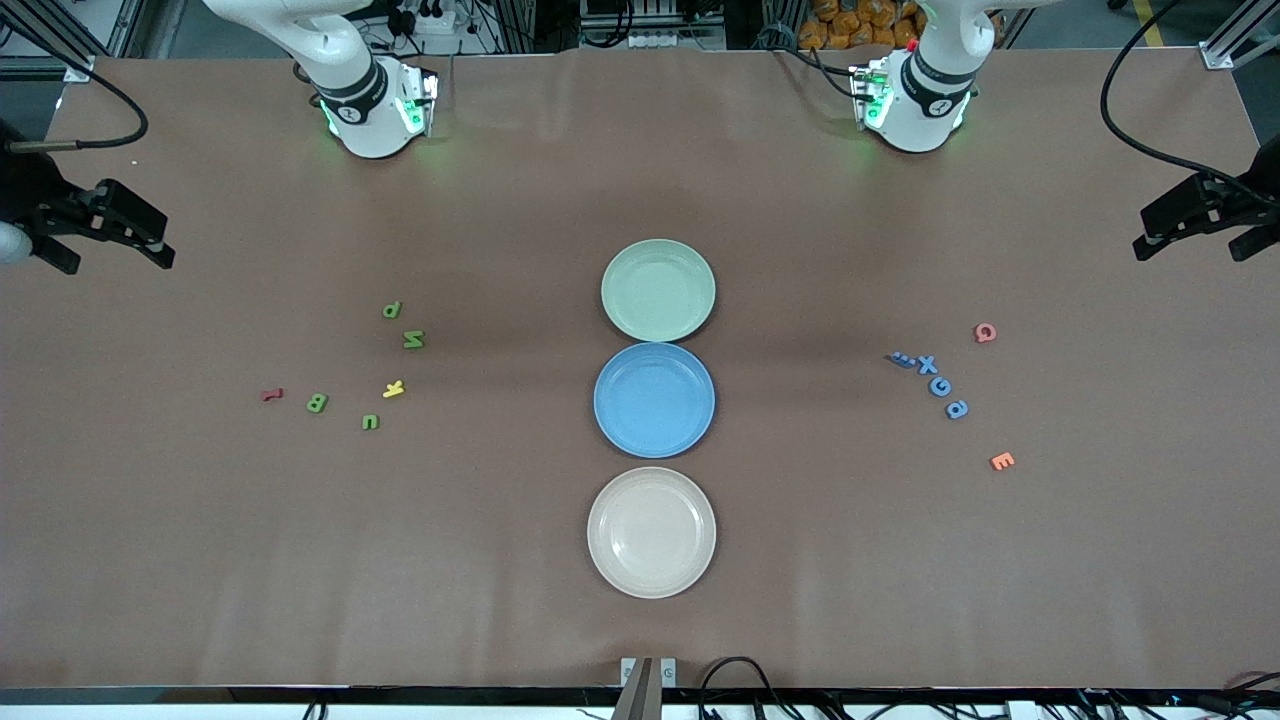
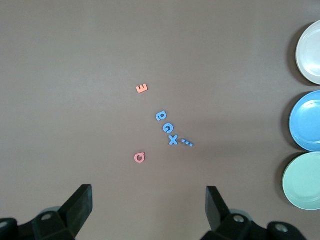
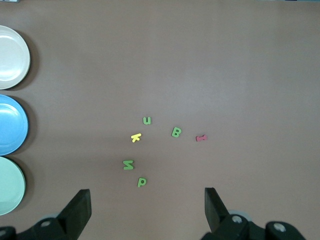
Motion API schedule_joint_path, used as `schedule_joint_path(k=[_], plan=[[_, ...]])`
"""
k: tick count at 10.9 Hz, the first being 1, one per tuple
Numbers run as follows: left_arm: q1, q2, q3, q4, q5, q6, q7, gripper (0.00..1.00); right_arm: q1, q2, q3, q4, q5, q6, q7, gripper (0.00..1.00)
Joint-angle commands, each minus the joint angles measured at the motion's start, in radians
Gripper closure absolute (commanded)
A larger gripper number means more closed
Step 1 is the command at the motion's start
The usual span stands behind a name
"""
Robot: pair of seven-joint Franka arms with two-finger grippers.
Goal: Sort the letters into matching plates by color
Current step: 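Raise both grippers from rest toward the letter piles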
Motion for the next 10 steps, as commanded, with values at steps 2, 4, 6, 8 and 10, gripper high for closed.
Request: schedule_joint_path(k=[2,4,6,8,10], plan=[[0.004,0.009,-0.003,0.02,-0.02,-0.003,-0.016,0.0,0.004,0.027,-0.008,0.036,0.008,-0.017,-0.006,0.0],[0.008,0.007,-0.003,0.019,-0.018,-0.003,-0.013,0.0,0.004,0.027,-0.008,0.034,0.01,-0.017,-0.006,0.0],[0.008,0.01,-0.001,0.019,-0.018,-0.003,-0.012,0.0,0.004,0.028,-0.008,0.034,0.013,-0.019,-0.004,0.0],[0.009,0.015,0.0,0.017,-0.02,-0.003,-0.005,0.0,0.001,0.05,-0.008,0.033,0.014,-0.02,-0.007,0.0],[0.008,0.021,-0.001,0.017,-0.005,-0.003,0.005,0.0,-0.004,0.074,-0.008,0.025,0.014,-0.039,-0.004,0.0]])
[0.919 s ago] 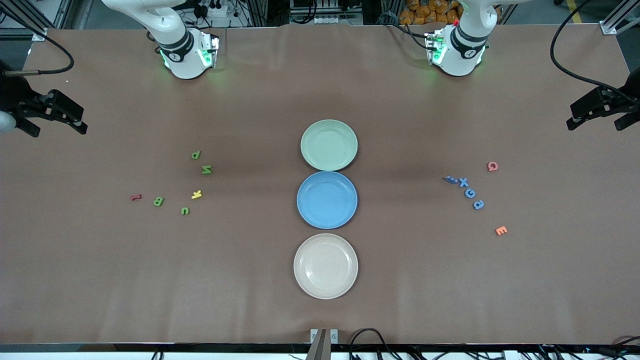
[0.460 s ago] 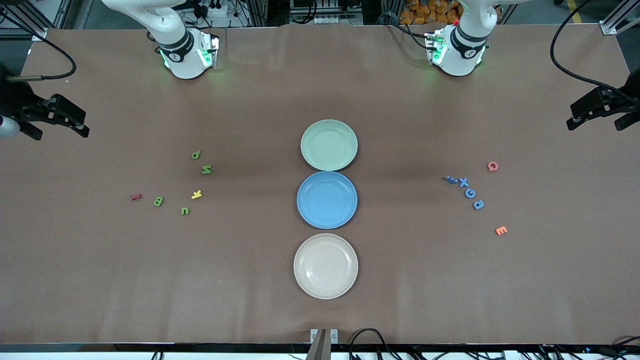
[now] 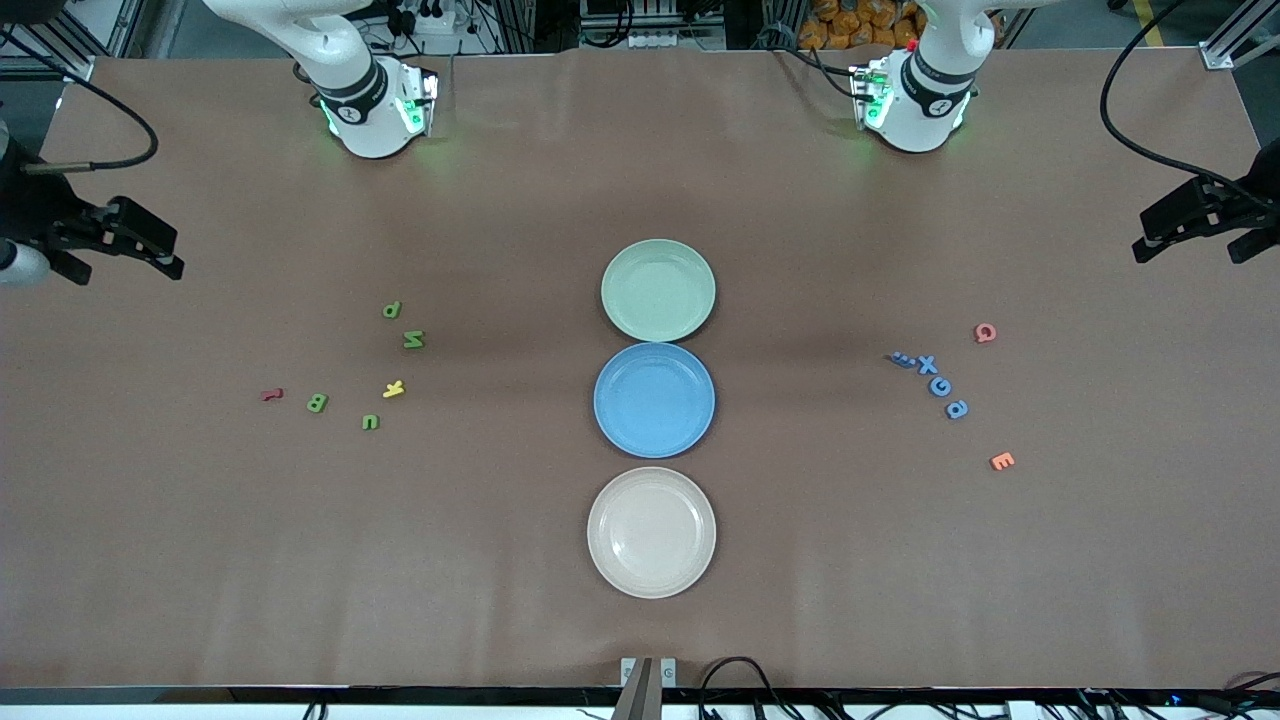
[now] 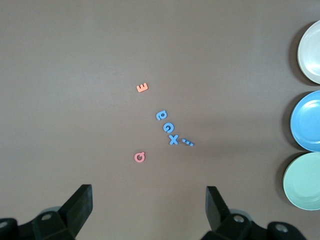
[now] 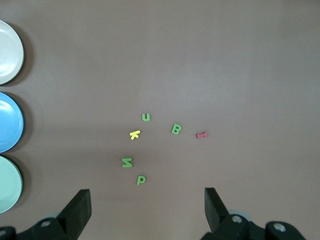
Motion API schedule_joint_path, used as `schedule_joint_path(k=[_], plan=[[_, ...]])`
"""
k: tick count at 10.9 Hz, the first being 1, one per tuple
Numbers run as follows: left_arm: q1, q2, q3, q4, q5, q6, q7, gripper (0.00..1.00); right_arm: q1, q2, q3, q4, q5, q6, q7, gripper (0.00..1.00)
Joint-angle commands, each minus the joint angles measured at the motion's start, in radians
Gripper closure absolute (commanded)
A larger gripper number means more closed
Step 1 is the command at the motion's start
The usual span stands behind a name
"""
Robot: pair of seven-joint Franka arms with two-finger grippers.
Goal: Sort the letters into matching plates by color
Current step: 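Raise both grippers from rest toward the letter piles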
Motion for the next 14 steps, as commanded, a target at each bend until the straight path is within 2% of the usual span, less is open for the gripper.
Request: schedule_joint_path(k=[1,4,7,10,13,14], plan=[[0.007,0.014,-0.001,0.015,-0.001,-0.003,0.008,0.0,-0.01,0.04,-0.008,0.015,0.014,-0.037,-0.004,0.0],[0.032,0.034,-0.002,-0.017,-0.003,-0.01,-0.052,0.0,0.015,0.095,-0.006,0.01,0.015,0.011,-0.003,0.0],[0.033,0.029,-0.002,-0.121,-0.005,0.043,-0.06,0.0,0.026,0.123,-0.006,0.023,0.014,0.021,-0.016,0.0],[0.034,-0.003,-0.002,-0.265,-0.003,0.156,-0.11,0.0,0.006,0.154,-0.006,0.018,0.011,0.058,-0.074,0.0],[0.034,-0.105,-0.007,-0.512,-0.003,0.36,-0.165,0.0,0.0,0.192,-0.006,-0.014,0.014,0.057,-0.076,0.0],[0.034,-0.116,-0.007,-0.562,-0.003,0.402,-0.184,0.0,0.0,0.197,-0.006,-0.055,0.014,0.086,-0.078,0.0]])
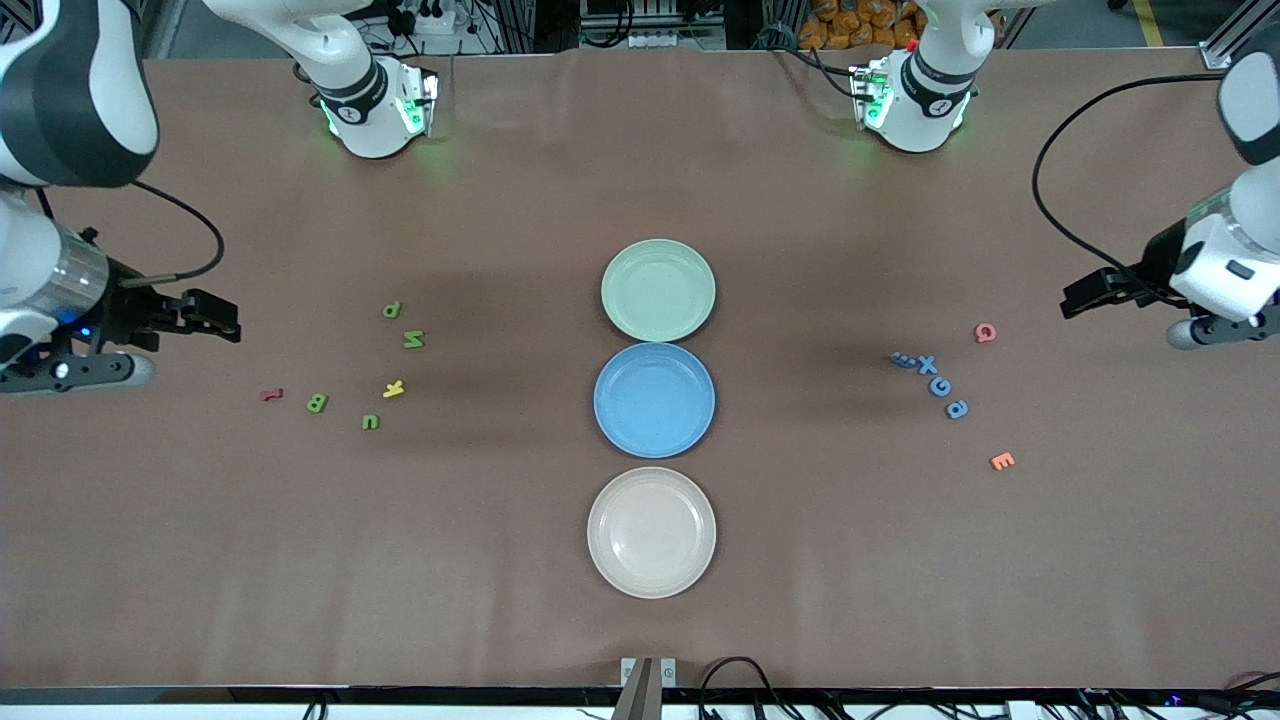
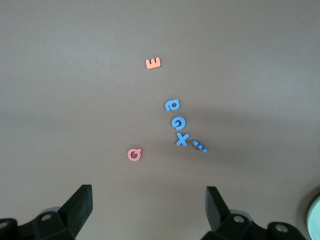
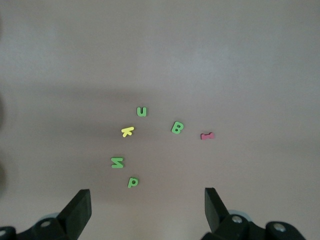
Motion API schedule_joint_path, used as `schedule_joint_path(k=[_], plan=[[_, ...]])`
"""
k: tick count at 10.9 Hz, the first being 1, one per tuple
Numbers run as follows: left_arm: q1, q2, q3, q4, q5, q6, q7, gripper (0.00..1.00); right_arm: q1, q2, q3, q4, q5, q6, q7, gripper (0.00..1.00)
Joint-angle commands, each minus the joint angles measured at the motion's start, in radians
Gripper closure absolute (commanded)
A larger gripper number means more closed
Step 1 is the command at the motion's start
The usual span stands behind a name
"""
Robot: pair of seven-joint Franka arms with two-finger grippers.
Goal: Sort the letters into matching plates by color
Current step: 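Grasp the green U with the right gripper while the left gripper grasps blue letter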
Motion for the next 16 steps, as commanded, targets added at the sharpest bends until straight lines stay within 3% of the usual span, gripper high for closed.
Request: schedule_joint_path(k=[1,3,9,11,13,16], plan=[[0.005,-0.106,-0.009,-0.216,-0.003,0.145,-0.074,0.0,-0.009,0.016,0.003,-0.112,0.015,0.09,-0.016,0.0],[0.004,-0.098,-0.011,-0.271,-0.003,0.208,-0.14,0.0,-0.053,0.014,0.046,-0.194,0.015,0.169,-0.016,0.0],[-0.004,0.034,-0.013,-0.279,0.009,0.274,-0.292,0.0,-0.049,0.036,0.068,-0.488,0.037,0.606,-0.007,0.0],[-0.007,0.093,-0.04,-0.279,0.023,0.332,-0.422,0.0,-0.025,0.08,0.069,-0.524,0.039,0.697,0.004,0.0],[-0.007,0.173,-0.08,-0.279,0.118,0.403,-0.597,0.0,-0.02,0.138,0.071,-0.548,0.039,0.766,0.021,0.0],[-0.005,0.253,-0.086,-0.279,0.13,0.506,-0.619,0.0,-0.004,0.201,0.071,-0.53,0.039,0.801,0.028,0.12]])
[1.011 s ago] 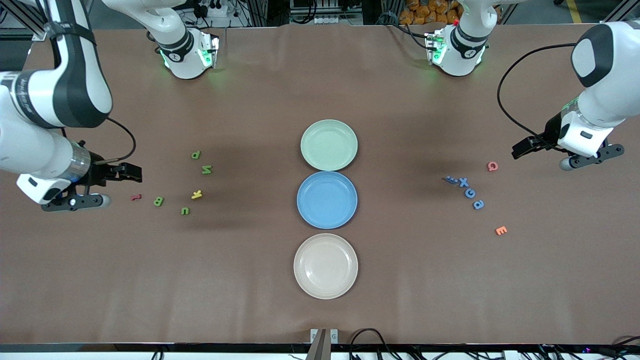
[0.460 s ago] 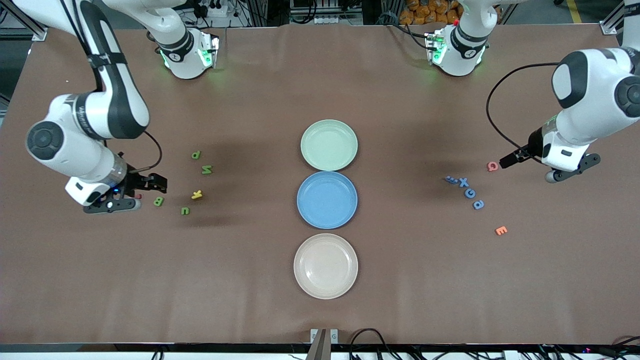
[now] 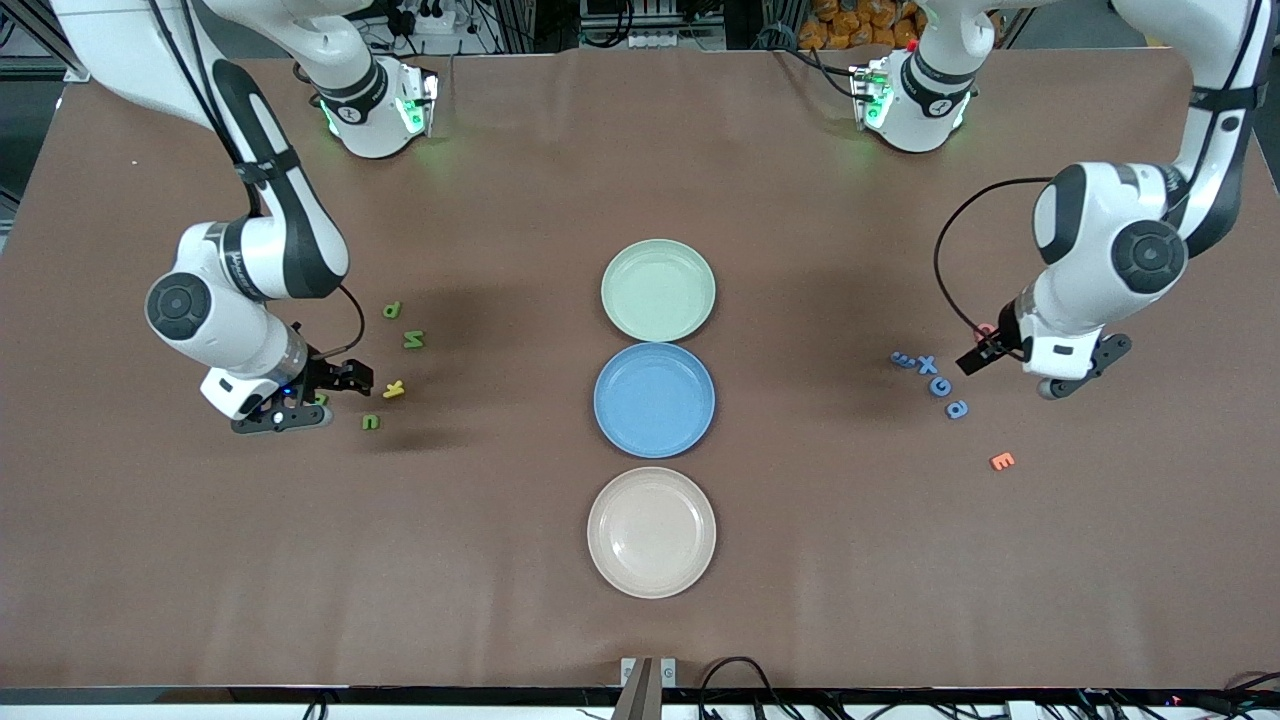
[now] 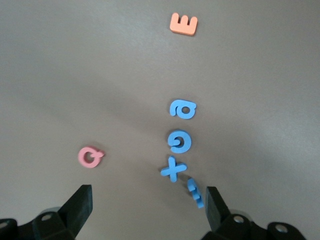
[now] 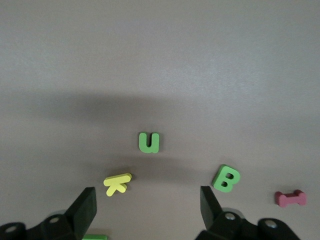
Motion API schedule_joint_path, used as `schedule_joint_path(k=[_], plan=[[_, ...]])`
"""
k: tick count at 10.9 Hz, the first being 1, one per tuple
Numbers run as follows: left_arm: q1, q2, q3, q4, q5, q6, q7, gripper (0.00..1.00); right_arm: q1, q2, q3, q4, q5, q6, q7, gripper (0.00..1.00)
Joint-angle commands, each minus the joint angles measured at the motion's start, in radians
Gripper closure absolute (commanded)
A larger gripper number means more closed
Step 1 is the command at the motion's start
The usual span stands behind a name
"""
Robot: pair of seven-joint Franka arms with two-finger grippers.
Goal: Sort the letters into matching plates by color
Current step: 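Grasp the green U with the right gripper while the left gripper grasps blue letter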
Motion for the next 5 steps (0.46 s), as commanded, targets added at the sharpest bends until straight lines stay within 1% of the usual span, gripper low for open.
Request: schedule_joint_path(k=[1,3,5], plan=[[0.006,0.076,-0.004,0.004,0.032,0.108,-0.036,0.0,0.014,0.071,0.004,0.036,0.018,0.017,0.037,0.12],[0.006,0.104,-0.004,-0.008,0.032,0.168,-0.039,0.0,0.039,0.089,0.002,0.053,0.018,0.019,0.058,0.16],[0.008,0.136,-0.004,-0.014,0.032,0.215,-0.04,0.0,0.037,0.124,0.002,0.086,0.016,0.019,0.065,0.18]])
